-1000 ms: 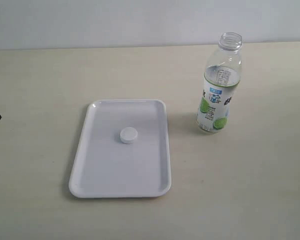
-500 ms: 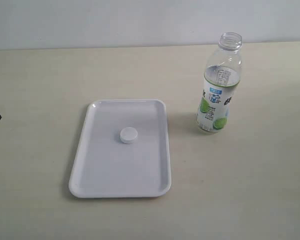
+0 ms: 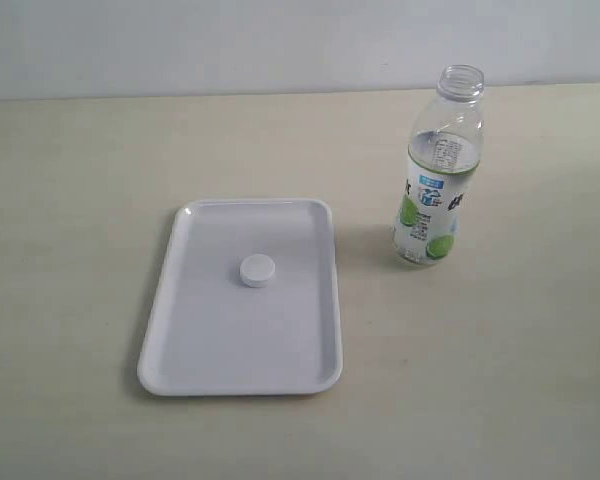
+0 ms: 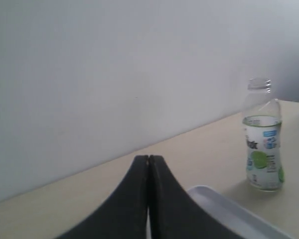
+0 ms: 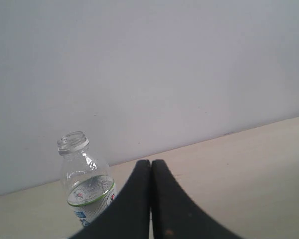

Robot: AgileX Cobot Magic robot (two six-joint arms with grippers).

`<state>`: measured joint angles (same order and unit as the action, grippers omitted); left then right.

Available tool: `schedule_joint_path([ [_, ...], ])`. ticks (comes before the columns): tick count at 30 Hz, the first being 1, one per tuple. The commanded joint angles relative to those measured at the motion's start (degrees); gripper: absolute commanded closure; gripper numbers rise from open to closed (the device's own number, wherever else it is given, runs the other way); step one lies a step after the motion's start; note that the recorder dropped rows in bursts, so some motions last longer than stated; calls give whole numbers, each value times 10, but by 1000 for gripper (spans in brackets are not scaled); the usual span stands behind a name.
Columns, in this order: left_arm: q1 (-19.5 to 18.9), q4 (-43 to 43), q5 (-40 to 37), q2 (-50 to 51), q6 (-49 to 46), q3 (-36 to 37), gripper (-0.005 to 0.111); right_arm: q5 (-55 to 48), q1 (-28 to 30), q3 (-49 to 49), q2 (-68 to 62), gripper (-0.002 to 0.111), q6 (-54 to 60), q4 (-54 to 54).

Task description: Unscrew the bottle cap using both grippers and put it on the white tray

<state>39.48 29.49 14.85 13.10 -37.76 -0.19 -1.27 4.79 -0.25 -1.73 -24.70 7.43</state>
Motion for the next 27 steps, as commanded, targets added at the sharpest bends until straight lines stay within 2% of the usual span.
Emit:
schedule_joint_path([
  [1,-112,-4,-104,-85,-37,2,107,0,3,2,4,108,5,2],
  [6,-226,-2,-148,-131,-6,2,107,0,3,2,4,108,5,2],
  [10,-277,-2,-161,-131,-6,2,107,0,3,2,4,108,5,2],
  [13,-289,-2,-161,-131,26,2,107,0,3,2,4,108,5,2],
  [20,-289,-4,-167,-131,153,2,107,0,3,2,4,108,5,2],
  [22,-289,-63,-168,-131,230,2,107,0,3,2,4,108,5,2],
  [25,-289,-282,-173,-131,479,2,107,0,3,2,4,108,5,1],
  [27,-289,-352,-179,-131,542,2,107,0,3,2,4,108,5,1],
])
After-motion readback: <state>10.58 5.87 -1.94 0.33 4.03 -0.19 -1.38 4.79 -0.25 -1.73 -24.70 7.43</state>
